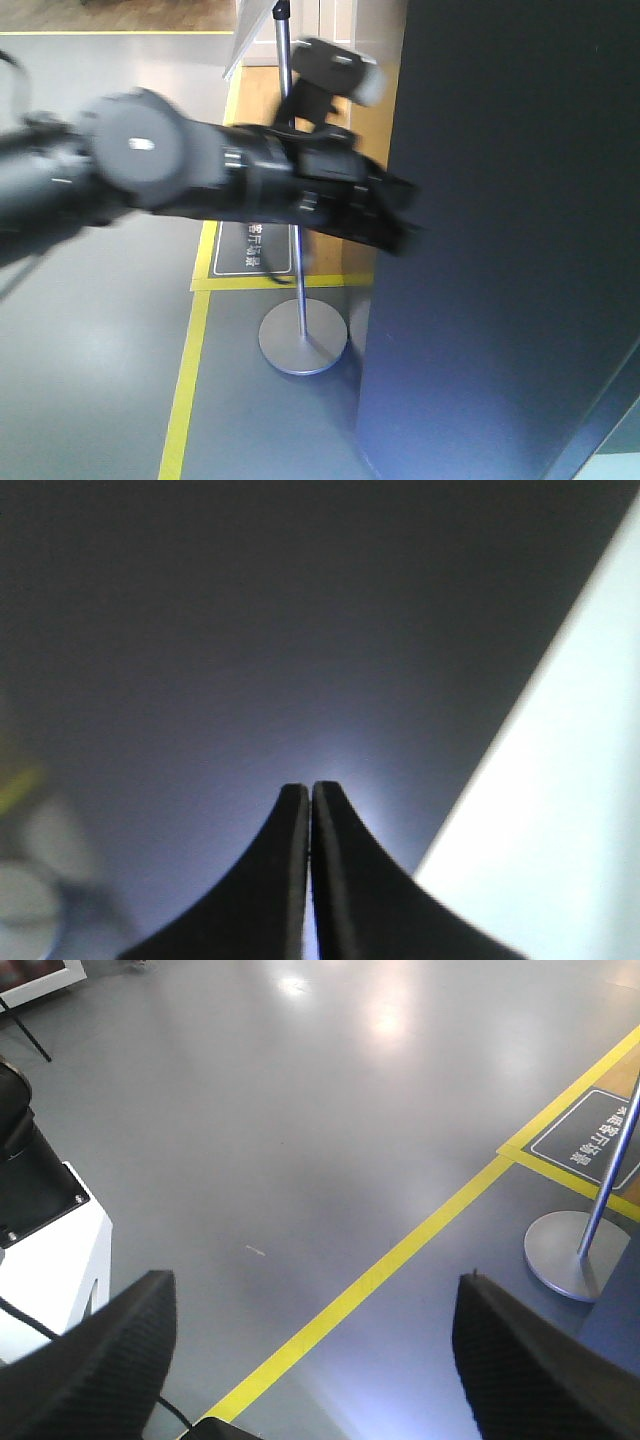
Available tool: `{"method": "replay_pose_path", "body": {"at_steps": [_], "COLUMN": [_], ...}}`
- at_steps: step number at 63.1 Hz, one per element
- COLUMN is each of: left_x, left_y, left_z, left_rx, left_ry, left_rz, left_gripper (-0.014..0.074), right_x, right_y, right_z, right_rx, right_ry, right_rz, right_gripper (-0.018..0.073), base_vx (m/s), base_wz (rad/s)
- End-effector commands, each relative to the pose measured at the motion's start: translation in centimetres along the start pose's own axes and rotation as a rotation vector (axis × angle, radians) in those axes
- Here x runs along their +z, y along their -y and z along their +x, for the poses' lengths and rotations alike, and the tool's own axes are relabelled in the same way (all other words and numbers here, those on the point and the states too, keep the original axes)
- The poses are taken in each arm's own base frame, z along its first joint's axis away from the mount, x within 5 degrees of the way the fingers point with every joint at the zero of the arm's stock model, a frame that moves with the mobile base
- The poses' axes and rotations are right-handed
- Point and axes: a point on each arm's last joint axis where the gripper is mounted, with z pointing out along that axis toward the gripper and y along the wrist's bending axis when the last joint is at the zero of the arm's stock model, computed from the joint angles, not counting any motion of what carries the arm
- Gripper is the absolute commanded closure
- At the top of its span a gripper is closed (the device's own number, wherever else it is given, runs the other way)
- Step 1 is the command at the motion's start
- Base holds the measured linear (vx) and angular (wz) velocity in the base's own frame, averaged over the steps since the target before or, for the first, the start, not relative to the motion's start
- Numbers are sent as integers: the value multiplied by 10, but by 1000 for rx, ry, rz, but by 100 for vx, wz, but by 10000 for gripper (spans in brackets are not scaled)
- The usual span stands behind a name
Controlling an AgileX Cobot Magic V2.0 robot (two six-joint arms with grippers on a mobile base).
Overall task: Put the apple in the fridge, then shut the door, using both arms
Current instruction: 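Push the refrigerator door shut with the left gripper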
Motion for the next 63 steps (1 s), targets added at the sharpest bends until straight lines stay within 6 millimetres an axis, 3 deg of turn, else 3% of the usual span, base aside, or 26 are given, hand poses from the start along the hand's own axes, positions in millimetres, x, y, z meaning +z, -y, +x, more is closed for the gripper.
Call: {"method": "replay_pose_path", "body": {"at_steps": [1,14,31,39,52,63], "left_x": [-43,-93,-139,-148,-149,-149], "left_y": [-6,-28,-47,-47,-44,-45], "left_z": [-11,17,62,73,77,77], "left_rx": [-4,-36,-87,-85,-85,-84], "left_ry": [89,83,69,60,12,13], "left_rz": [-87,-225,-369,-397,-379,-379], "left_gripper": [603,603,603,603,603,603], "right_x": [-2,0,19,32,51,64], "right_y": [-1,8,42,58,83,102], "right_z": [-11,-15,-20,-23,-35,-46], "right_rx": [11,41,163,177,166,150], "right_ry": [66,81,-72,-149,-139,-78], "right_rz": [-8,62,227,262,341,414], "right_gripper": [15,29,160,281,573,570], "base_vx": [0,0,0,0,0,0], "base_wz": [0,0,0,0,0,0]}}
